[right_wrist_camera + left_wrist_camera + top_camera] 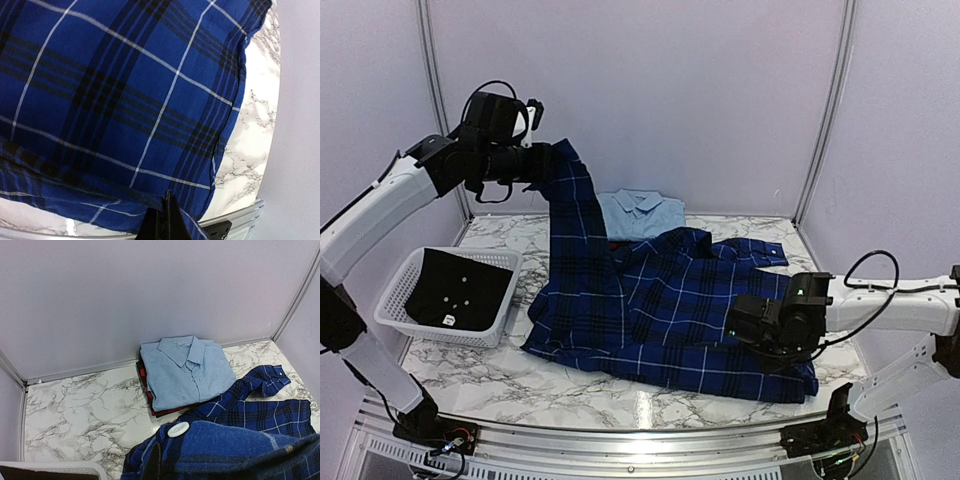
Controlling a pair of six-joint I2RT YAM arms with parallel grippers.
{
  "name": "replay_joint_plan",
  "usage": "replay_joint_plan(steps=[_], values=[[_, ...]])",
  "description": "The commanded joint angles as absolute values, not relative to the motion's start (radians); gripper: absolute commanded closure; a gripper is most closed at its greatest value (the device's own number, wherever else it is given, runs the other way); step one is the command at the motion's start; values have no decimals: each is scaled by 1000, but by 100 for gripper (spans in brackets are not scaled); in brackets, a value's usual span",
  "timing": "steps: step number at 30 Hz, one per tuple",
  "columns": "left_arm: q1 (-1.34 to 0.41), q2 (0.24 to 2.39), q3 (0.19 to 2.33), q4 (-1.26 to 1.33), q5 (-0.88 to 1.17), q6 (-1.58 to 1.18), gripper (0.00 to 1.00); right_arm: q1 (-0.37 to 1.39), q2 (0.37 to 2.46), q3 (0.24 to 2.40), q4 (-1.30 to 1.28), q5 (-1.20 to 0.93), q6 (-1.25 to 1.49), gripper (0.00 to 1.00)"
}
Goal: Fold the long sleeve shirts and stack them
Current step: Fold the flattened shirt at the center of the board.
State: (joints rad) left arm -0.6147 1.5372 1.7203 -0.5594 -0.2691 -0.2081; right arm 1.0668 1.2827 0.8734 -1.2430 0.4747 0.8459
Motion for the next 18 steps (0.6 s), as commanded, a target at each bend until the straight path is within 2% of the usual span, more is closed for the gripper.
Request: replay_joint_plan(steps=[1, 8, 18], values=[[-625, 1611, 1823, -465, -246, -158, 100, 963, 1328, 929, -1181, 521, 770, 100], [-647, 1633, 1870, -398, -225, -155, 100, 936, 1454, 980, -1170, 507, 764, 100], [-704, 1586, 1873, -334, -179, -120, 100, 928, 1424, 911, -1157, 498, 847, 100]])
